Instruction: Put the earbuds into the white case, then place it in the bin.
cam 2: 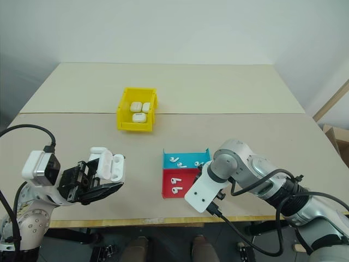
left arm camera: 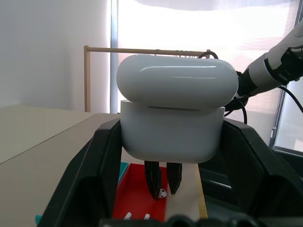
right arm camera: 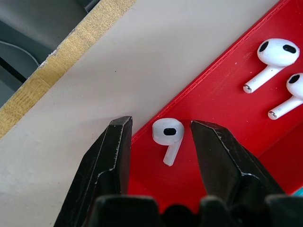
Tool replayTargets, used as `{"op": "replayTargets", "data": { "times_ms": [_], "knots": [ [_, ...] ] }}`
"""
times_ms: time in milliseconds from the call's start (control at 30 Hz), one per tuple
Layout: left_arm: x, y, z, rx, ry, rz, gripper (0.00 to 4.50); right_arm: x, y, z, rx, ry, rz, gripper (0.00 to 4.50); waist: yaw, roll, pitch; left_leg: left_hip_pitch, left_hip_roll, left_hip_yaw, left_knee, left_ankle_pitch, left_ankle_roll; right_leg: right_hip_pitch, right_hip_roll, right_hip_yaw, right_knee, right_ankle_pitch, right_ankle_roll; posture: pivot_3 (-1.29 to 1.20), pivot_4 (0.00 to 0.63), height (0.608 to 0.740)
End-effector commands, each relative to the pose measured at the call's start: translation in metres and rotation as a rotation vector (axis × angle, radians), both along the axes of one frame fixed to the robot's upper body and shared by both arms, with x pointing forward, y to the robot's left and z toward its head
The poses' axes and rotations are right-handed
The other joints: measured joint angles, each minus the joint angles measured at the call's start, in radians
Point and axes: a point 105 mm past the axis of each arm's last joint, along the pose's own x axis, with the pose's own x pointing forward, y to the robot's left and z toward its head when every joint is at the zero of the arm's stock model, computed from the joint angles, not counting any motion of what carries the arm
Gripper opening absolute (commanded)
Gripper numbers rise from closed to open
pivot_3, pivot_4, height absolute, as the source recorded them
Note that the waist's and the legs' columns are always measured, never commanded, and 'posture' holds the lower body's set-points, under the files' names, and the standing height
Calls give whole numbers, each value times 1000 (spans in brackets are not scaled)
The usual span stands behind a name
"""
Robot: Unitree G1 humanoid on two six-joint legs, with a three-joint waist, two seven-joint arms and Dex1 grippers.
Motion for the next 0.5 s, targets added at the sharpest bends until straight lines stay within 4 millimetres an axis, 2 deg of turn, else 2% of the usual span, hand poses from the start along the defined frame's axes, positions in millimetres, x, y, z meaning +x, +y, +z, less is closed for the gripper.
{"op": "replayTargets", "data": {
  "times_ms": [33,167,500],
  "knots": [
    [-3,-2,7,5,-56,1,2801,1,1,8,-8,-12,22,2394,0,0,0,0,0,0,0,0,0,0,0,0,0,0,0,0,150,740],
    [-2,-2,7,6,-56,1,2801,3,1,9,-4,-21,21,1498,0,0,0,0,0,0,0,0,0,0,0,0,0,0,0,0,150,740],
    [-3,-3,6,8,-49,-9,2801,6,0,12,-15,-30,25,1498,0,0,0,0,0,0,0,0,0,0,0,0,0,0,0,0,150,740]
  ]
}}
